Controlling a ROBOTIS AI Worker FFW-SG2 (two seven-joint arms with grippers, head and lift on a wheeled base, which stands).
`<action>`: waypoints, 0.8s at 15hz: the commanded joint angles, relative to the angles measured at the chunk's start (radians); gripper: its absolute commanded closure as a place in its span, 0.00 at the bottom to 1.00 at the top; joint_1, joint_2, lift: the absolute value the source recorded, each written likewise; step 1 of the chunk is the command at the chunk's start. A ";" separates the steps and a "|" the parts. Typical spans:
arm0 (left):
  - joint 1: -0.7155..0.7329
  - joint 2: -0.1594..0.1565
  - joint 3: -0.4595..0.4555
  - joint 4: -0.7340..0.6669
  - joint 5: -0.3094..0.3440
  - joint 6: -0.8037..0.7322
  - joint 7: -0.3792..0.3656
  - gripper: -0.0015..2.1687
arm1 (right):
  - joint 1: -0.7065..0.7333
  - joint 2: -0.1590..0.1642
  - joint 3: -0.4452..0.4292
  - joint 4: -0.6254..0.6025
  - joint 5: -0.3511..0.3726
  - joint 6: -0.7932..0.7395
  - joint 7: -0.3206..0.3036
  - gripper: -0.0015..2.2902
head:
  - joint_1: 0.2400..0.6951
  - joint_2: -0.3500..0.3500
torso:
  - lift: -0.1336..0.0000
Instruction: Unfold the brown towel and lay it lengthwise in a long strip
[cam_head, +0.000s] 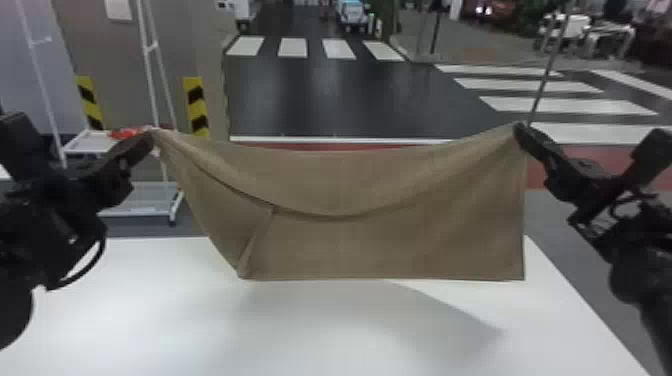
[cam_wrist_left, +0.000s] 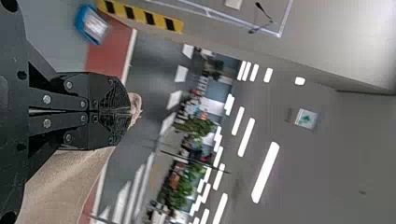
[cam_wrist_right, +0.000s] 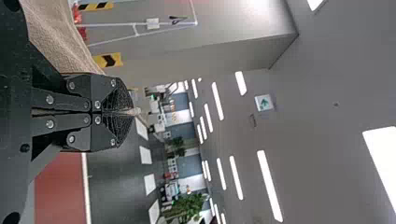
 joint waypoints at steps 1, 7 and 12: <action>0.043 0.044 0.007 -0.020 0.077 -0.052 -0.056 0.65 | 0.042 -0.003 0.021 -0.068 -0.073 0.019 0.032 0.73 | 0.32 0.40 | 0.08; 0.448 0.078 0.009 -0.129 -0.154 -0.107 -0.224 0.65 | 0.447 -0.032 -0.036 -0.237 -0.132 -0.083 0.077 0.73 | 0.59 0.41 | 0.08; 0.512 0.038 -0.029 -0.115 -0.249 -0.187 -0.207 0.65 | 0.580 -0.016 -0.183 -0.270 -0.224 -0.104 0.129 0.73 | 0.94 0.31 | 0.08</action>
